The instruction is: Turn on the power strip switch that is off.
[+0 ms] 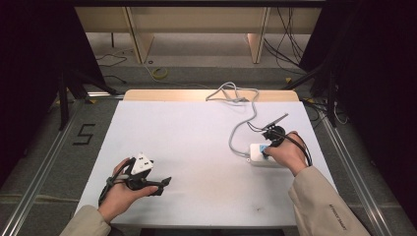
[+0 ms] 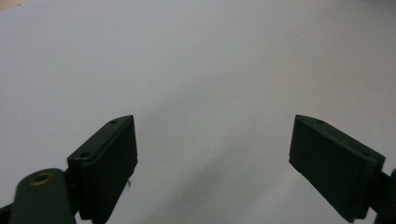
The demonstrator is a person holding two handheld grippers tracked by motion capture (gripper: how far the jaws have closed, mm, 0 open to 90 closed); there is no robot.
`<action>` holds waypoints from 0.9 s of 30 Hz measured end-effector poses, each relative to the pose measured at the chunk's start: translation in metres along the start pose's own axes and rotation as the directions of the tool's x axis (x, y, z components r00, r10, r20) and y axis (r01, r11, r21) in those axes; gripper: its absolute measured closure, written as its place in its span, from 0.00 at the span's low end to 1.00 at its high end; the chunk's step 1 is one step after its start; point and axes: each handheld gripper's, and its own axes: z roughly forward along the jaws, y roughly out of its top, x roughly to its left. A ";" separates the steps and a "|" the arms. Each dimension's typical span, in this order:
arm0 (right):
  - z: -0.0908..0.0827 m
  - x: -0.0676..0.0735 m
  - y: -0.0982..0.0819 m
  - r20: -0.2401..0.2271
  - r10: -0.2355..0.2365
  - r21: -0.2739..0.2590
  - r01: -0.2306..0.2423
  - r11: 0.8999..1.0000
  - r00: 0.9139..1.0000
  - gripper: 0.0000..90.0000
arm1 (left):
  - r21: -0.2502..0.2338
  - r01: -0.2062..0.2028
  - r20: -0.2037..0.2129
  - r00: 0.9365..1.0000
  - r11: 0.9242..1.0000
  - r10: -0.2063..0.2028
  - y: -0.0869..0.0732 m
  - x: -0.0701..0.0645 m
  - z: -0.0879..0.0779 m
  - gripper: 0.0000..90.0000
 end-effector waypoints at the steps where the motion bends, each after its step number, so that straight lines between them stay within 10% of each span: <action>1: 0.000 0.000 0.000 0.002 0.000 0.000 0.000 1.000 1.000 1.00 | -0.001 0.002 0.000 1.000 1.000 -0.002 0.000 0.000 0.000 0.16; 27: 0.001 0.003 0.000 0.015 -0.015 0.008 0.015 1.000 1.000 1.00 | -0.005 0.004 0.001 1.000 1.000 -0.004 0.000 -0.001 0.001 0.16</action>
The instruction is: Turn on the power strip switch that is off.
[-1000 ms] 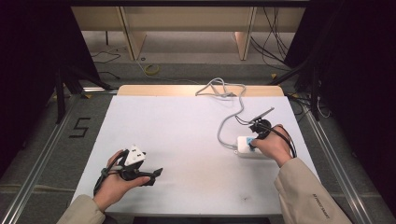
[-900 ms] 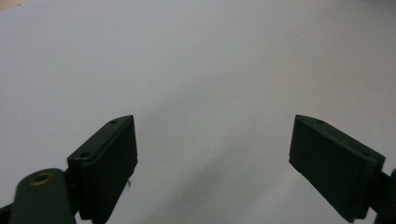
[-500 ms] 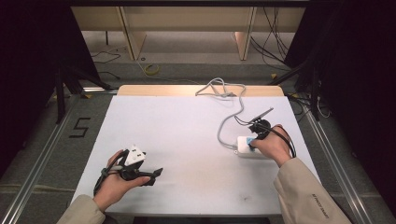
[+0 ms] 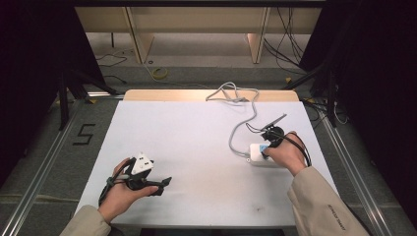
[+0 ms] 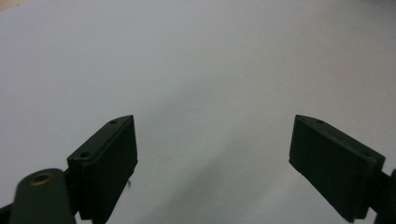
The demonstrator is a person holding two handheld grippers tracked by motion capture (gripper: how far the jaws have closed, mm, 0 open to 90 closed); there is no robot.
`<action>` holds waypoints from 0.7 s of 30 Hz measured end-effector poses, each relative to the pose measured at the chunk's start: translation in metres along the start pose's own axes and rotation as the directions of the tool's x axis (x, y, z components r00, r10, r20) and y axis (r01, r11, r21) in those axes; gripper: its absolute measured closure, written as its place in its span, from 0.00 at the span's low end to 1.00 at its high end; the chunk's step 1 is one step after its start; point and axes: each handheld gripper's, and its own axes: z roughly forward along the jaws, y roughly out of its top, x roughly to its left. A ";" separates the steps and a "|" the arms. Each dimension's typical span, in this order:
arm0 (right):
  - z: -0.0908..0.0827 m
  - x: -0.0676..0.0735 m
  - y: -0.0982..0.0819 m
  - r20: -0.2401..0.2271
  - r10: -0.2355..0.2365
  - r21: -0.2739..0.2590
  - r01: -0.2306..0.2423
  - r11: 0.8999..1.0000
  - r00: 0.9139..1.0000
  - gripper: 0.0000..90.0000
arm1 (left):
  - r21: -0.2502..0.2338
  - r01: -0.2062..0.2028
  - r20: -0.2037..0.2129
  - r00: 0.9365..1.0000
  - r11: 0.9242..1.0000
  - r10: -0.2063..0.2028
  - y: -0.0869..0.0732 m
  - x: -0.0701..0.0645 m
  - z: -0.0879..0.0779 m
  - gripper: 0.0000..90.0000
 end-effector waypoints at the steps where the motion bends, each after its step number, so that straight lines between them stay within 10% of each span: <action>1: 0.000 0.001 0.000 0.003 -0.003 0.002 0.003 1.000 1.000 1.00 | 0.000 0.000 0.001 1.000 1.000 0.000 0.000 0.000 0.000 0.16; 21: 0.005 0.007 0.003 0.025 -0.032 0.005 0.031 0.999 0.999 1.00 | 0.004 -0.004 0.007 1.000 1.000 0.004 0.000 0.000 0.000 0.17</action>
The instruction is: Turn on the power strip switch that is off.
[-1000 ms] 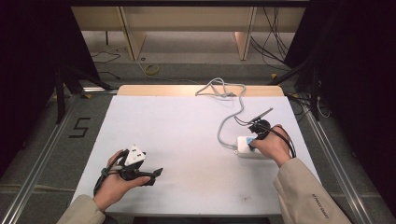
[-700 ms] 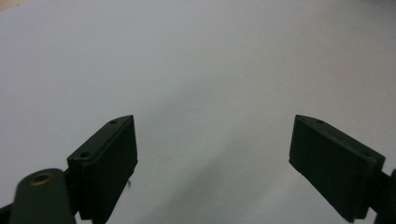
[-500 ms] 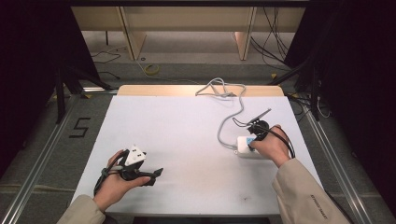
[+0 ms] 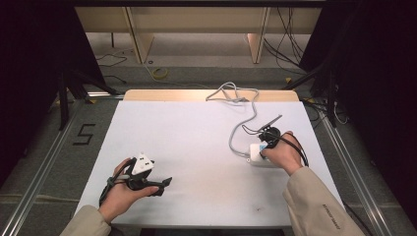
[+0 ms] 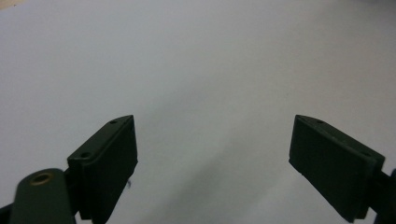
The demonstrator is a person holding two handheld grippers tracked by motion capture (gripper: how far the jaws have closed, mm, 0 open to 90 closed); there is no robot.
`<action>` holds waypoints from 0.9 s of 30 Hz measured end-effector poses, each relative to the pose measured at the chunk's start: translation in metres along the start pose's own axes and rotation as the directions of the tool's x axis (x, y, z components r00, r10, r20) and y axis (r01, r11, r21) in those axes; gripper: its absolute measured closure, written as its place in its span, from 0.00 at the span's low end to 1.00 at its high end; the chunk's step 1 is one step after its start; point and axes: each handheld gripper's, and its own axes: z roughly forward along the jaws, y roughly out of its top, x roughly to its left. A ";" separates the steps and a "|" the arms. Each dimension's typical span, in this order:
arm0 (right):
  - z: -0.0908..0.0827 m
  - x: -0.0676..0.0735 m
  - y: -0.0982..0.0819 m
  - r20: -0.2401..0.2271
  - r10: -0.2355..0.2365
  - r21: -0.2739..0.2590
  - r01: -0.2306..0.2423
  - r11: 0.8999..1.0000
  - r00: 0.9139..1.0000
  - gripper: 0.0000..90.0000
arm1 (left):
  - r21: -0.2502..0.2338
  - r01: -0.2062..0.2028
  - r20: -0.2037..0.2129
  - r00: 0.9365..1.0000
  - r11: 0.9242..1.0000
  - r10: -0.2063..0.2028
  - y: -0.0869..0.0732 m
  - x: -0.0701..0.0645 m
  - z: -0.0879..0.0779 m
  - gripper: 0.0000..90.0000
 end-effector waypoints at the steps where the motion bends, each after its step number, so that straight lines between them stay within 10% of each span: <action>1: 0.000 -0.001 0.000 -0.004 0.005 0.001 -0.005 1.000 1.000 1.00 | -0.004 0.004 -0.001 1.000 1.000 -0.004 0.000 0.000 0.000 0.17; 27: -0.002 -0.002 0.000 0.012 -0.006 0.013 0.005 1.000 1.000 1.00 | 0.000 0.000 0.000 1.000 1.000 0.000 0.000 0.000 0.000 0.17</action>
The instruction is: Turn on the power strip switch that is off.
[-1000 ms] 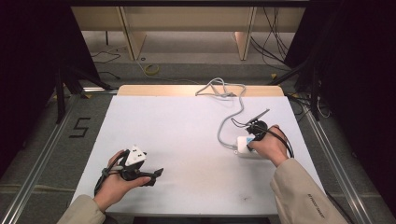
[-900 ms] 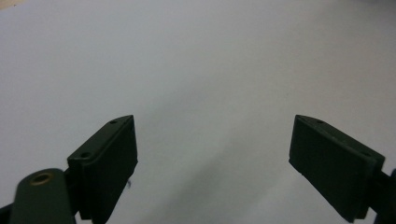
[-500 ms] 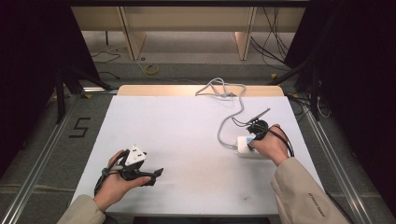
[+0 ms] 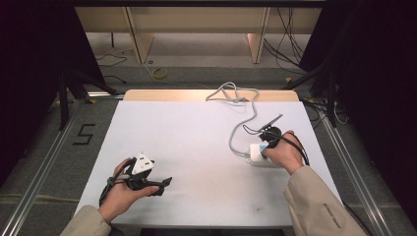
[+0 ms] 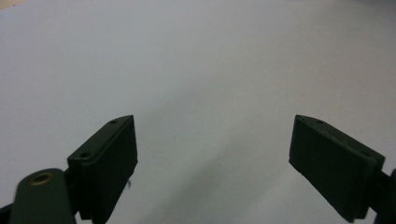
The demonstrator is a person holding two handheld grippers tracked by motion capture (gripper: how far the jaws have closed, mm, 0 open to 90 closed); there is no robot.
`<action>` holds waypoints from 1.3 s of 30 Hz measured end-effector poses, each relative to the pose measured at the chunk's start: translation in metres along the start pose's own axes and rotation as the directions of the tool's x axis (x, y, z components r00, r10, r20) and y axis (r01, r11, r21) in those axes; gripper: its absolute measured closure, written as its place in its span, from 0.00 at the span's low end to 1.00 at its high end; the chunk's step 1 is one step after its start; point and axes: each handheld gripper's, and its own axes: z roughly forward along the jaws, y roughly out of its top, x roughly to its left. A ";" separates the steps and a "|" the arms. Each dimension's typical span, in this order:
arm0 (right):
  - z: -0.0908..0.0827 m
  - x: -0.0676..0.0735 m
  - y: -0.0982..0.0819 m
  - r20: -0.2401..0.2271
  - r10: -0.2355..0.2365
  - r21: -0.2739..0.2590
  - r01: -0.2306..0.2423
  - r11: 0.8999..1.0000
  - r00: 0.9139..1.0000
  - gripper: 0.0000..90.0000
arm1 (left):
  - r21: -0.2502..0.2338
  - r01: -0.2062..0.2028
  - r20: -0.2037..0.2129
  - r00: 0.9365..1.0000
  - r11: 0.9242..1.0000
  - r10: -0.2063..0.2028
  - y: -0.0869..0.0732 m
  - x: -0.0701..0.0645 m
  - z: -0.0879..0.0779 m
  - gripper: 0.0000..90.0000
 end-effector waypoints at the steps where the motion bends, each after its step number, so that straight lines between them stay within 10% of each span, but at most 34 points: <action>1: 0.000 0.000 0.000 -0.002 0.002 -0.001 -0.002 1.000 1.000 1.00 | 0.000 0.001 -0.001 1.000 1.000 -0.001 0.000 0.000 0.000 0.17; 39: 0.002 0.002 -0.004 -0.008 -0.003 -0.025 0.003 1.000 1.000 1.00 | 0.000 0.001 0.002 1.000 1.000 -0.001 0.000 0.000 0.000 0.17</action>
